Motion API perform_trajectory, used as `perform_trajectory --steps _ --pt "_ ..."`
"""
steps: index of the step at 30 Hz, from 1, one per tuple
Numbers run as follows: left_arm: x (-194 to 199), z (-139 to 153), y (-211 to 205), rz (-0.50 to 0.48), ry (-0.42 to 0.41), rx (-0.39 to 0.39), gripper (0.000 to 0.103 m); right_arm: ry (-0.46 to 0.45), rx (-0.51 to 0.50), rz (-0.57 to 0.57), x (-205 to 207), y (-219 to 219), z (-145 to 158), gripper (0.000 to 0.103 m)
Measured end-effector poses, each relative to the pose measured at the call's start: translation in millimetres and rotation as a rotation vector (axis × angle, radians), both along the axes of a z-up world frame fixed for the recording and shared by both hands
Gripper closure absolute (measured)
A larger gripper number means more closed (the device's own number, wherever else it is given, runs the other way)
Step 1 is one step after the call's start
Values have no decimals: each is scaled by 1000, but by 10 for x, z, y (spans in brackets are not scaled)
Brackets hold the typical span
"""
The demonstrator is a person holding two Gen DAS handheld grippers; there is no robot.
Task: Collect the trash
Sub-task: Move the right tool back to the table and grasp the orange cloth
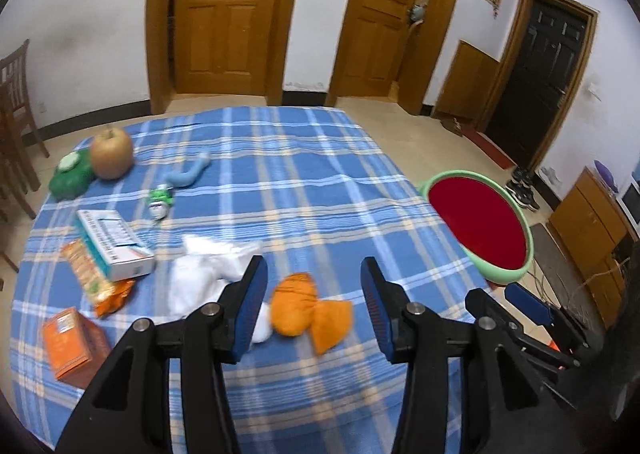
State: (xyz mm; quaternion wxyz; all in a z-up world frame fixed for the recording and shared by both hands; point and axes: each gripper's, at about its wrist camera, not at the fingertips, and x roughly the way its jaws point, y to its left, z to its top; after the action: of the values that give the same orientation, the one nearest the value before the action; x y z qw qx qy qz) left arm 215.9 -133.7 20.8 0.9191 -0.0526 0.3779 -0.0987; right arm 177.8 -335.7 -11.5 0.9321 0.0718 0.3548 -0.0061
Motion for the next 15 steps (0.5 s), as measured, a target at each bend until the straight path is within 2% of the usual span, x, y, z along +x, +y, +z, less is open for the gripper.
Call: perform_trajectory --steps 4,10,15 --pt "-54 -84 207 40 11 30 54 3 8 44 70 199 -16 37" --pt "-228 -316 655 92 54 -25 54 45 45 113 274 505 -152 37" --pt "-337 -380 830 100 47 -48 54 81 40 181 435 781 -257 37"
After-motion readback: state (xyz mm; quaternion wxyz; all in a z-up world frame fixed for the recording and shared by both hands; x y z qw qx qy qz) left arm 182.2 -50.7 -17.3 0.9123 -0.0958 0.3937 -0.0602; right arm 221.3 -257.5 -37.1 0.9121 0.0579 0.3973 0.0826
